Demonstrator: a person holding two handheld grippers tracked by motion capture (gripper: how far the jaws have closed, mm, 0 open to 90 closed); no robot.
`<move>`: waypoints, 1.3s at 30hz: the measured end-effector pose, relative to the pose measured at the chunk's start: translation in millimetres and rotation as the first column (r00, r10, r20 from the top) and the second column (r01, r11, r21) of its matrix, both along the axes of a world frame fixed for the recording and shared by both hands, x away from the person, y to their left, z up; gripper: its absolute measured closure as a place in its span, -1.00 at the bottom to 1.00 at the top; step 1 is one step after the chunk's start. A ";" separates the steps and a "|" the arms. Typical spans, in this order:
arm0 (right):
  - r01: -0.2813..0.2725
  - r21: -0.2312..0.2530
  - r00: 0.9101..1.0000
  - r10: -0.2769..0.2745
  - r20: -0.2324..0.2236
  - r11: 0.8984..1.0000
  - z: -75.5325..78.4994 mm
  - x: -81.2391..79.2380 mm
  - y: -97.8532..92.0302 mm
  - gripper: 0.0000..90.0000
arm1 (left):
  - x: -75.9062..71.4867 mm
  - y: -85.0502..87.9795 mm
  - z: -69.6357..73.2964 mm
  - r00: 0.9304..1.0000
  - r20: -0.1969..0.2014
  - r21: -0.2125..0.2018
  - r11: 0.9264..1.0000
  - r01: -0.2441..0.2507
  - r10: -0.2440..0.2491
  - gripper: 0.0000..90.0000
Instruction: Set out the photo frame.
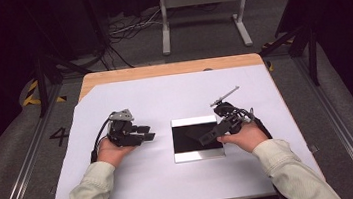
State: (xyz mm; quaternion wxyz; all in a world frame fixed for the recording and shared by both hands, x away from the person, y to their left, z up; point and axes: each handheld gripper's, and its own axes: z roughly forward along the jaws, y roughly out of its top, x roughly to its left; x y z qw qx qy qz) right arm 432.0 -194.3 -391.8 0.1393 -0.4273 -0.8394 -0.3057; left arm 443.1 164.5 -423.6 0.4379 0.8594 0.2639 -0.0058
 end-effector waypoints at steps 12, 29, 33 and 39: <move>0.021 -0.029 1.000 -0.021 0.001 0.999 3.4 -0.1 2.3 -0.20 | -2.4 4.6 -1.4 1.000 -0.003 0.000 1.000 -0.011 0.011 0.28; 0.010 -0.057 1.000 -0.009 0.015 0.998 9.3 -7.6 3.3 -0.12 | -0.5 -1.5 -1.7 1.000 -0.002 0.005 1.000 0.004 -0.004 0.28; 0.002 -0.063 1.000 -0.001 0.015 0.998 11.1 -9.0 3.0 -0.09 | -0.2 -1.8 -1.8 1.000 0.000 0.006 1.000 0.007 -0.007 0.28; -0.018 -0.072 1.000 0.020 0.016 0.997 13.2 -12.2 1.3 -0.07 | -0.1 -3.6 -1.7 1.000 -0.004 0.008 1.000 0.012 -0.012 0.28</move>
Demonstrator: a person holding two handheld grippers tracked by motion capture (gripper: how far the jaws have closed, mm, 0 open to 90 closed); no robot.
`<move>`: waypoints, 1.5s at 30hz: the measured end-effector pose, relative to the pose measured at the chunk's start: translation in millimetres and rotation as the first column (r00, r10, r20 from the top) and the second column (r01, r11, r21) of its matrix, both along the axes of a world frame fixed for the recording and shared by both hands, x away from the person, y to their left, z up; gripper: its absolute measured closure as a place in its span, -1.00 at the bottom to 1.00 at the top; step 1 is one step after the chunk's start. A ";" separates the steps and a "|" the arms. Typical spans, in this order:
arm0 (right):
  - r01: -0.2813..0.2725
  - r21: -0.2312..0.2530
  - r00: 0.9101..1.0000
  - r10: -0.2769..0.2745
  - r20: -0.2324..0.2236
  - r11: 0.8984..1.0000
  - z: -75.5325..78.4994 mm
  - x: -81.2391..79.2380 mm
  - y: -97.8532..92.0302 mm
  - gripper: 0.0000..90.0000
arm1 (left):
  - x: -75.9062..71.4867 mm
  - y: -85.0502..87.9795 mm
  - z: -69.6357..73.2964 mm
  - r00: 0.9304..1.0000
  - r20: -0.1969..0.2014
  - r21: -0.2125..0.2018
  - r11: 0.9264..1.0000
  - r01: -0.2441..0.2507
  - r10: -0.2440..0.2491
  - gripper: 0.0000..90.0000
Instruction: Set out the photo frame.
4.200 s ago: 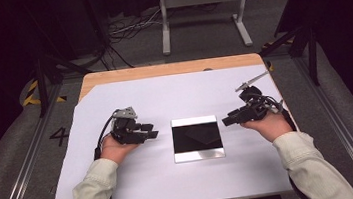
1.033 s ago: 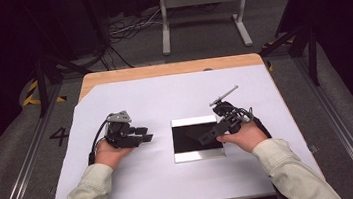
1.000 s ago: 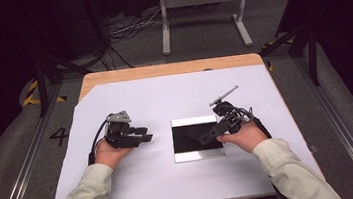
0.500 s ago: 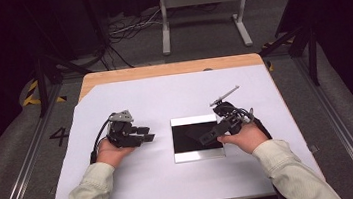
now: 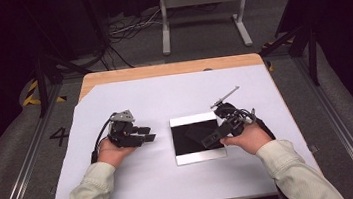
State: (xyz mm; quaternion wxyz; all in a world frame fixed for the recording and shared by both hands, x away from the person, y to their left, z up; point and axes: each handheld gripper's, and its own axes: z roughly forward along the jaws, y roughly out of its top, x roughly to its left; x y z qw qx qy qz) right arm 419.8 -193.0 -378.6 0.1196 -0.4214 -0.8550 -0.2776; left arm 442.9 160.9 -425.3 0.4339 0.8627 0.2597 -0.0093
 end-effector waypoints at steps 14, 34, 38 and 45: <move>-0.034 0.129 0.999 0.032 0.019 0.991 18.1 -4.1 -17.1 0.66 | 1.9 -3.0 -0.2 1.000 0.003 0.001 1.000 0.008 -0.008 0.27; -0.038 0.267 0.999 0.032 0.029 0.963 30.5 -7.6 -18.2 0.94 | 1.6 -3.3 0.0 1.000 0.000 -0.001 1.000 0.006 -0.006 0.27; -0.015 0.291 0.998 -0.006 0.069 0.956 32.8 -8.2 -22.3 0.94 | 1.9 -4.0 -0.5 1.000 0.000 0.002 1.000 0.011 -0.011 0.27; 0.025 0.299 0.982 -0.079 0.171 0.954 36.3 -9.0 -30.7 0.94 | 1.8 -4.1 -0.4 1.000 0.000 0.001 1.000 0.011 -0.011 0.27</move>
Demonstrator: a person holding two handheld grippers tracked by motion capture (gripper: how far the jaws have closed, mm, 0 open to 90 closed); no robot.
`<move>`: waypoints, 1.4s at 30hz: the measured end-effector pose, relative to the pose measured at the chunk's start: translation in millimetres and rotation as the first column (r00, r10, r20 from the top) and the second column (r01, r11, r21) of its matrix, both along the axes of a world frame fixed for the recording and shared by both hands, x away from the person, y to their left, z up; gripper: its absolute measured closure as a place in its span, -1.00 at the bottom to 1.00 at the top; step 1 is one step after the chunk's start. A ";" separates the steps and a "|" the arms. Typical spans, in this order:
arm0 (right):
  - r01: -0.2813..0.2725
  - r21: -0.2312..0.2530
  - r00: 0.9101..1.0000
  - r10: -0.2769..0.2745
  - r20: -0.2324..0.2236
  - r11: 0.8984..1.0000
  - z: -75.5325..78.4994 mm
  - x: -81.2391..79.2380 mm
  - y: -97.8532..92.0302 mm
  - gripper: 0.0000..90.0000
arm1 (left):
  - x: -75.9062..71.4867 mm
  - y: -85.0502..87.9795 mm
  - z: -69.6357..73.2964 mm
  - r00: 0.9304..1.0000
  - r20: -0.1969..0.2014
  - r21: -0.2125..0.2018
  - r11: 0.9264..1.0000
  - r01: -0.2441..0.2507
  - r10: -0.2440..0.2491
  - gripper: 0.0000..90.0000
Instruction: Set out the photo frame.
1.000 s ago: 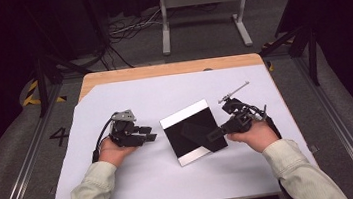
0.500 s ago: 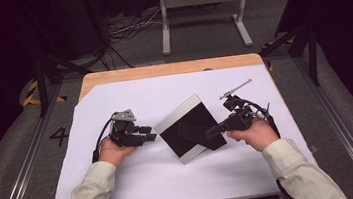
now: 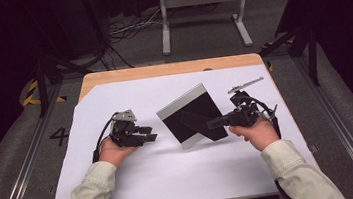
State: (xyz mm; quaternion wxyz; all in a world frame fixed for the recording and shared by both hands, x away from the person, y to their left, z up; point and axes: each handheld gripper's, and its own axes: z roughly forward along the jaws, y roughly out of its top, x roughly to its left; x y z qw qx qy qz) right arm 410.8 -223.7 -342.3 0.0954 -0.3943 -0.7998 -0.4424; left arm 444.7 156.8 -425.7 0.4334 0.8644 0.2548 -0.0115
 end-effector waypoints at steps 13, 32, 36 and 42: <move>0.015 -0.022 0.991 -0.012 0.135 1.000 -14.3 -7.4 -8.5 0.94 | -0.4 -1.0 -0.5 1.000 -0.003 0.003 1.000 -0.002 0.002 0.27; -0.081 -0.125 0.982 0.101 0.158 0.989 -30.7 -19.7 -26.9 0.90 | -0.7 -2.0 -0.5 1.000 0.000 0.006 1.000 0.002 -0.002 0.27; -0.092 -0.142 0.981 0.114 0.155 0.986 -34.0 -21.1 -29.0 0.89 | -0.4 -2.2 -0.6 1.000 0.003 0.009 1.000 0.006 -0.006 0.27; -0.096 -0.151 0.982 0.119 0.148 0.984 -40.4 -21.3 -33.4 0.88 | -0.6 -2.5 -0.7 1.000 0.001 0.008 1.000 0.004 -0.004 0.27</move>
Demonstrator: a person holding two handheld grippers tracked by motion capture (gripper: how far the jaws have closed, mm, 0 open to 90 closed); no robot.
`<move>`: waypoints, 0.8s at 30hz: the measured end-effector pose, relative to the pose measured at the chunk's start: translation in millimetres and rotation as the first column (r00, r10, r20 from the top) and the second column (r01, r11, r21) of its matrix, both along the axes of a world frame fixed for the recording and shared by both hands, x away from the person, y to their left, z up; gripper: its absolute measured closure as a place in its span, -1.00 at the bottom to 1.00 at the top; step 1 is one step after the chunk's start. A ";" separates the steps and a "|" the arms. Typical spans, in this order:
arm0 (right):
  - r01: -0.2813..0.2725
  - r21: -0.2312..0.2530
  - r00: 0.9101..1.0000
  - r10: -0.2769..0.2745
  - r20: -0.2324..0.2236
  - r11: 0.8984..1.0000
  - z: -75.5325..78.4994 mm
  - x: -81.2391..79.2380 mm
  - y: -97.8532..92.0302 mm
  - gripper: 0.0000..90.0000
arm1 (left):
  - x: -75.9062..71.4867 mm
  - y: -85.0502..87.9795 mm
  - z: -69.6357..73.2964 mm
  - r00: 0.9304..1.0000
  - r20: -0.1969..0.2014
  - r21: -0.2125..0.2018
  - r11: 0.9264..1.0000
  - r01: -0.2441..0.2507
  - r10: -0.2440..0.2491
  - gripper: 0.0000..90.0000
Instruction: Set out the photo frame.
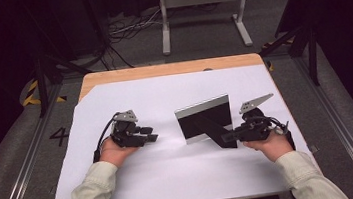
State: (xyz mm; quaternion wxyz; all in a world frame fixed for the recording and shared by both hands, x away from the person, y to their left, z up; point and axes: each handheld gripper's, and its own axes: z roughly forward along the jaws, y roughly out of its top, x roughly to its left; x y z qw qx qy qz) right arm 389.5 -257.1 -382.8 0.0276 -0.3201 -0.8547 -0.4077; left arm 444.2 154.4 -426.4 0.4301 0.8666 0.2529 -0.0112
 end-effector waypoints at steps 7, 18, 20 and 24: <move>-0.014 -0.028 1.000 0.014 -0.002 1.000 -3.9 -4.5 -0.6 0.87 | -0.2 -0.6 0.1 1.000 -0.002 0.003 1.000 0.001 -0.001 0.27; -0.032 -0.076 0.999 0.033 0.010 0.997 -10.1 -10.4 -1.1 0.85 | -0.3 -1.9 -0.8 1.000 0.002 0.002 1.000 0.003 -0.003 0.27; -0.040 -0.098 0.999 0.043 0.022 0.994 -11.0 -11.8 -0.4 0.85 | -0.3 -2.0 -0.8 1.000 0.002 0.002 1.000 0.003 -0.003 0.27; -0.057 -0.130 0.997 0.064 0.043 0.990 -13.4 -14.0 0.1 0.84 | -0.2 -2.3 -0.9 1.000 0.000 0.002 1.000 0.005 -0.005 0.27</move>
